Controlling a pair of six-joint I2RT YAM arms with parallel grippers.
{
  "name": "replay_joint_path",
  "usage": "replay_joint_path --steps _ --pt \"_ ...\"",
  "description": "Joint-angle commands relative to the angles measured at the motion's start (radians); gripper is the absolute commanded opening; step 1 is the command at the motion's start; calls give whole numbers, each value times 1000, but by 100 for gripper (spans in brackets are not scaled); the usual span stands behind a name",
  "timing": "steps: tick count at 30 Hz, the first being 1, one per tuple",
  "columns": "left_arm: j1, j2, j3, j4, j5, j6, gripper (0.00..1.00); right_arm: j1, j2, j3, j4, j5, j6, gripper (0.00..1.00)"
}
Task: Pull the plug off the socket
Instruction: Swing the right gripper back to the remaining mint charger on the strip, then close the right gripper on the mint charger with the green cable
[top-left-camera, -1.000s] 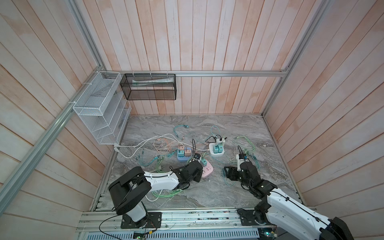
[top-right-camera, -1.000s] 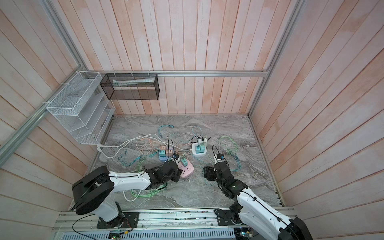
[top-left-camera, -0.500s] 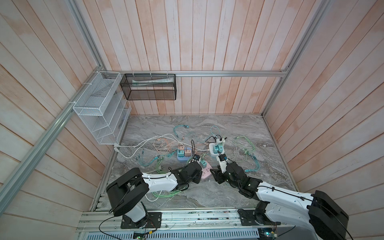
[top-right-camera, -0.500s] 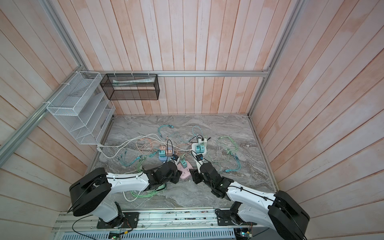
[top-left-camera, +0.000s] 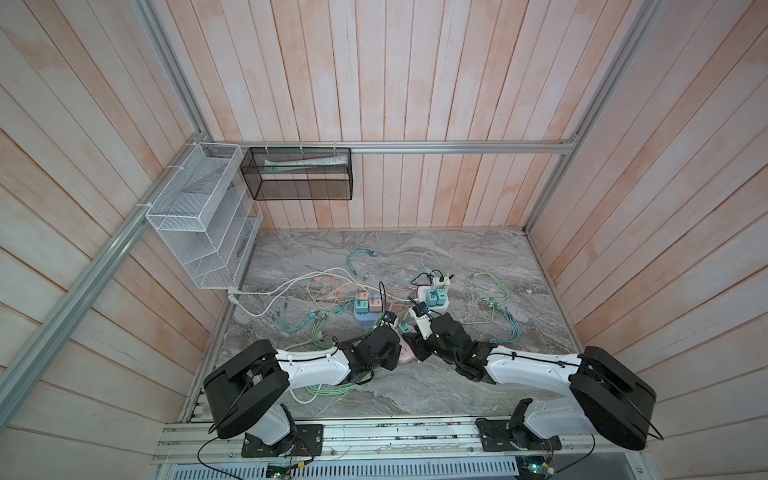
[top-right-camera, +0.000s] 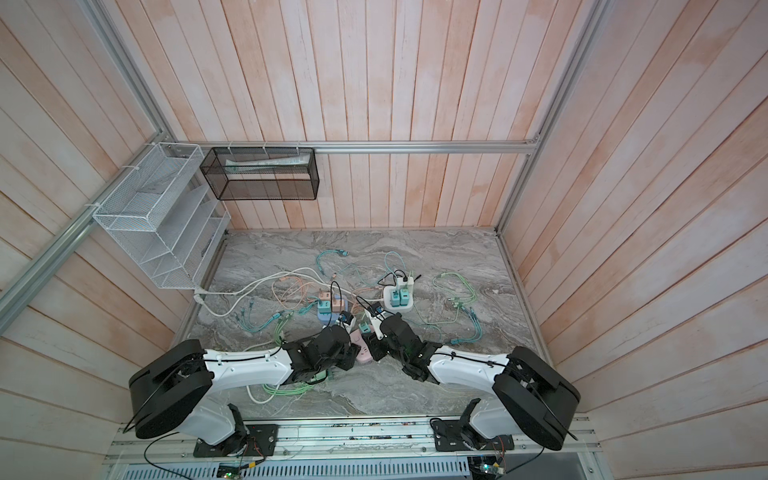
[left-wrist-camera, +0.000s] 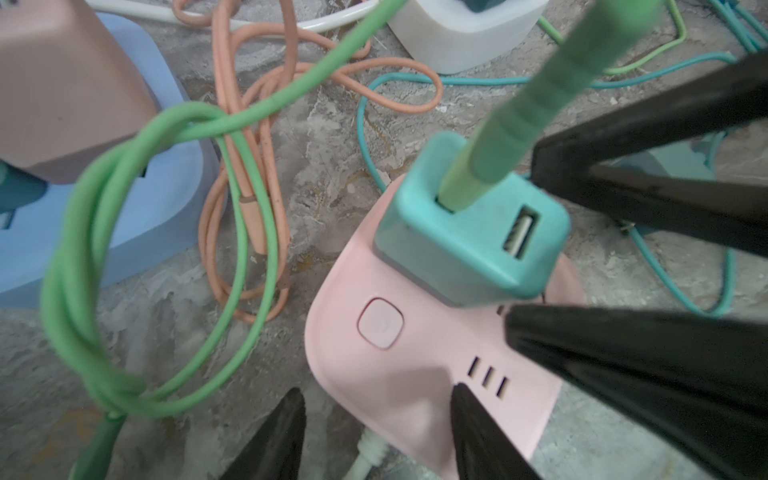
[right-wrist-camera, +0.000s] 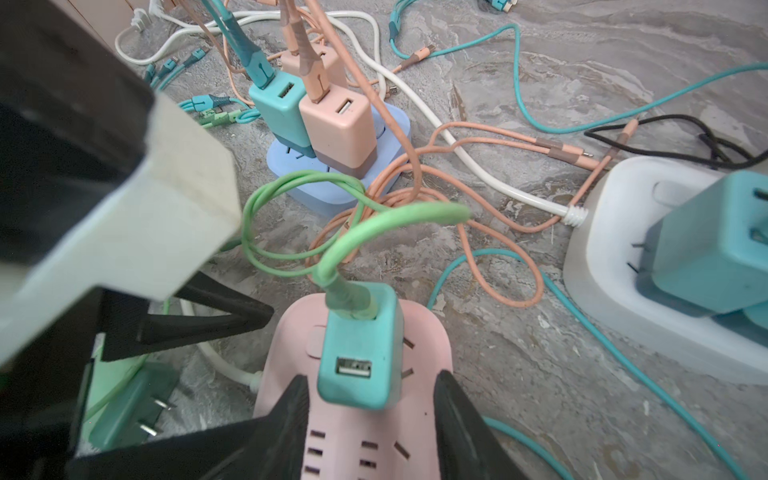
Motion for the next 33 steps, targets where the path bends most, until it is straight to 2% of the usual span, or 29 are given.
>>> replay_joint_path --steps 1,11,18,26,32,33 --pt "-4 -11 -22 -56 20 -8 58 7 43 42 15 -15 -14 45" --pt "2 -40 -40 -23 25 -50 59 18 110 81 -13 24 25 36" --pt "6 -82 -63 -40 11 -64 59 19 125 90 -34 53 43 20" --pt "16 -66 -68 -19 41 -63 60 25 145 103 -40 46 55 19" --pt "19 -22 -54 9 99 -62 60 39 146 111 -79 103 60 19" --pt "53 -18 -56 15 111 -60 60 42 147 115 -87 113 63 19"
